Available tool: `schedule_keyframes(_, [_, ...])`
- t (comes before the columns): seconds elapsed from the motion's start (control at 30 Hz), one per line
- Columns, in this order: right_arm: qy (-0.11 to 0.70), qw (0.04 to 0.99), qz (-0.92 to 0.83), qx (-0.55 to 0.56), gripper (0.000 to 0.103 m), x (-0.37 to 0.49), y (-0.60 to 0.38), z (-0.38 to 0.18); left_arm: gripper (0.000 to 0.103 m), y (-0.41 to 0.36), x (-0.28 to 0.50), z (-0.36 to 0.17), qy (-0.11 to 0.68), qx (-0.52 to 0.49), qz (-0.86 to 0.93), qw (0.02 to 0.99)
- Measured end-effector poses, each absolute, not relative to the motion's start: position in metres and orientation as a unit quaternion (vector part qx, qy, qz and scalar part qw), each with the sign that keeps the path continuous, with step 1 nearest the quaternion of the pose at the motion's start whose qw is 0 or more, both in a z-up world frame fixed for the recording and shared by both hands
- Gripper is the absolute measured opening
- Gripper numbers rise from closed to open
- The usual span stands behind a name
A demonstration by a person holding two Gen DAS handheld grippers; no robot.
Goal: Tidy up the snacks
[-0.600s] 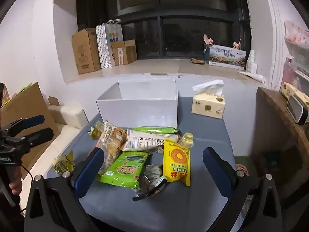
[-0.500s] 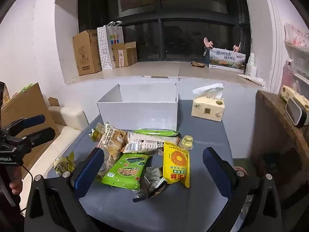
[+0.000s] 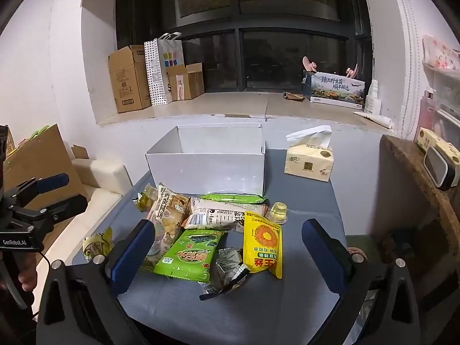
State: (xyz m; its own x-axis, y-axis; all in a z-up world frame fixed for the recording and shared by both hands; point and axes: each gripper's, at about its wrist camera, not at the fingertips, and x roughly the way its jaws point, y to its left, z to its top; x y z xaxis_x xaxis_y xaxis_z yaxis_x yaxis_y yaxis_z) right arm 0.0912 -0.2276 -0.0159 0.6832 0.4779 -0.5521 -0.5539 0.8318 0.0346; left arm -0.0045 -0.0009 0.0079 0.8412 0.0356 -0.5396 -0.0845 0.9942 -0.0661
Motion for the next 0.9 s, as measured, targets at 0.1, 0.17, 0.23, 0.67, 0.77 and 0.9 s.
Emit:
schedule_keyframes(0.1, [0.280,0.916,0.280,-0.068,0.103,0.0908,-0.2289,-0.0156,0.103,-0.0022,-0.0024,0.0050,0.282,-0.042,0.034,0.958])
schedule_keyframes(0.17, [0.282,0.915,0.281,-0.067,0.103,0.0915,-0.2302,-0.0157,0.103,-0.0022,-0.0026,0.0050,0.283,-0.042,0.033,0.958])
schedule_keyframes(0.23, [0.282,0.916,0.279,-0.067,0.103,0.0903,-0.2293,-0.0149,0.103,-0.0024,-0.0019,0.0046,0.284,-0.042,0.034,0.957])
schedule_keyframes(0.67, [0.279,0.916,0.279,-0.066,0.103,0.0875,-0.2290,-0.0124,0.103,-0.0014,-0.0014,0.0031,0.284,-0.041,0.034,0.957])
schedule_keyframes(0.77, [0.279,0.916,0.280,-0.068,0.103,0.0869,-0.2278,-0.0125,0.103,-0.0017,-0.0013,0.0030,0.284,-0.041,0.033,0.957])
schedule_keyframes(0.9, [0.279,0.916,0.280,-0.068,0.103,0.0863,-0.2275,-0.0127,0.103,-0.0019,-0.0011,0.0033,0.284,-0.041,0.033,0.957])
